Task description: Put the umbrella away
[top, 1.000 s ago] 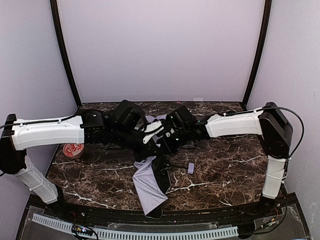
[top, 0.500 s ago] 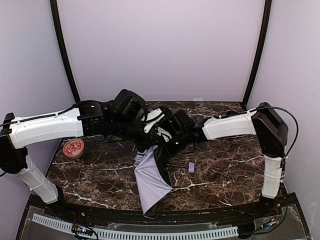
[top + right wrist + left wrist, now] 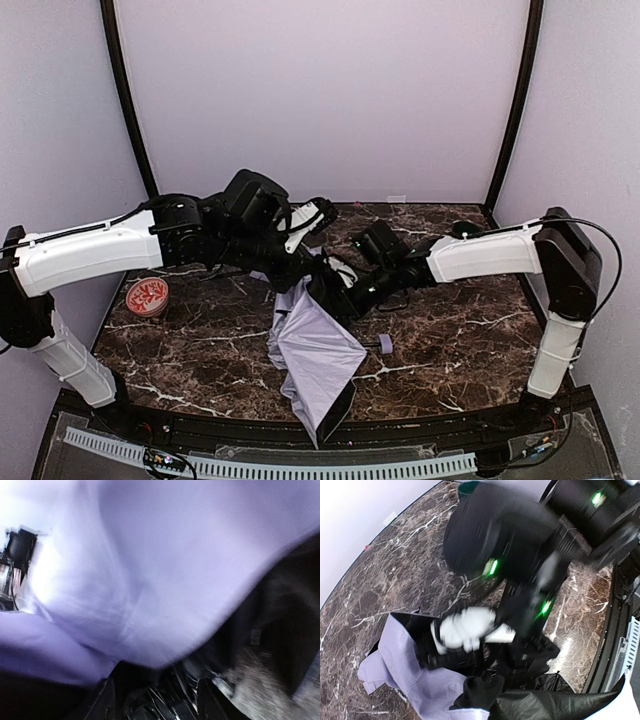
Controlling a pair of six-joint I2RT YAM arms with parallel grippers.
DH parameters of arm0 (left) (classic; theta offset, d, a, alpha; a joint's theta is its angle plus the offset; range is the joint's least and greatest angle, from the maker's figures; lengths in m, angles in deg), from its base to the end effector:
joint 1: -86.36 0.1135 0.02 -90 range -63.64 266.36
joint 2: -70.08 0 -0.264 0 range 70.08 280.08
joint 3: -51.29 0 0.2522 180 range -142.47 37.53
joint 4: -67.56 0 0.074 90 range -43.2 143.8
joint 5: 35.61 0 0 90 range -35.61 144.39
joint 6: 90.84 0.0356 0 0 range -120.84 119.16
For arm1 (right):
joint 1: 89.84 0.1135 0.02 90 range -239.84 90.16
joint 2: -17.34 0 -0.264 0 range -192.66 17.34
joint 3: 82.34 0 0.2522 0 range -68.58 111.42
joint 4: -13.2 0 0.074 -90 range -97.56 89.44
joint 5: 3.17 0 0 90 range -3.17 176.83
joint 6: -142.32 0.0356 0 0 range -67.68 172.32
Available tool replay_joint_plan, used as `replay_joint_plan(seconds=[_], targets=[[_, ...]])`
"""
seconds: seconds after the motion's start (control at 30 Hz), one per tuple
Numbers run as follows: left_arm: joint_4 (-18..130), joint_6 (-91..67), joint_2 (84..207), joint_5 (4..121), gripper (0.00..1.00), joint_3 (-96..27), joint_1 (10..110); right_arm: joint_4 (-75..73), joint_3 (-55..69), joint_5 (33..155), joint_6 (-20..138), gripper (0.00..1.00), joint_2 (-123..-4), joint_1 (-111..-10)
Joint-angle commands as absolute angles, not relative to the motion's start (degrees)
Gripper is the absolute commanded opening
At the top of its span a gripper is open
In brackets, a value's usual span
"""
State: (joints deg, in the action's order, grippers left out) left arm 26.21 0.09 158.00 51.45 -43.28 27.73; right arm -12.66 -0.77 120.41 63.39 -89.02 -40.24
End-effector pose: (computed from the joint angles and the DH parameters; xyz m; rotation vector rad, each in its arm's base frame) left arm 0.1843 -0.2987 0.3442 1.0778 1.9436 -0.5118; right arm 0.2372 0.3090 0.1809 -1.1240 2.3648 1.1481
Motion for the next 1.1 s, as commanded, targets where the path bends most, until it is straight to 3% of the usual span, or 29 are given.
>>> replay_joint_plan(seconds=[0.0, 0.2, 0.33, 0.47, 0.67, 0.83, 0.9, 1.07], targets=[[25.53, -1.54, 154.15, 48.87, 0.00, -40.63, 28.44, -15.07, -1.36, 112.84, 63.07, 0.64, -81.91, -42.61], [26.12, -2.16, 153.18, 48.70, 0.00, -39.14, 28.78, -21.08, -4.61, 99.94, 63.37, 0.75, -71.52, -44.24], [26.52, -2.89, 153.78, 48.50, 0.00, -39.08, 29.00, -20.94, -7.50, 95.38, 66.28, 0.69, -60.93, -42.99], [26.76, -2.86, 154.44, 47.96, 0.00, -39.39, 29.19, -13.91, -11.41, 95.10, 68.32, 0.61, -53.56, -35.47], [26.47, -3.19, 155.01, 48.23, 0.00, -40.23, 29.32, -7.70, -9.77, 88.17, 71.56, 0.66, -58.04, -25.78], [26.21, -3.82, 155.09, 48.23, 0.00, -40.49, 29.32, -9.58, -5.54, 82.71, 70.24, 0.61, -64.51, -23.09], [26.23, -3.76, 154.98, 48.16, 0.00, -40.34, 29.32, -8.52, -5.83, 83.43, 70.20, 0.52, -65.35, -22.97], [26.06, -3.84, 154.94, 47.68, 0.00, -40.06, 29.41, -6.55, -6.67, 83.74, 72.00, 0.07, -65.77, -23.06]])
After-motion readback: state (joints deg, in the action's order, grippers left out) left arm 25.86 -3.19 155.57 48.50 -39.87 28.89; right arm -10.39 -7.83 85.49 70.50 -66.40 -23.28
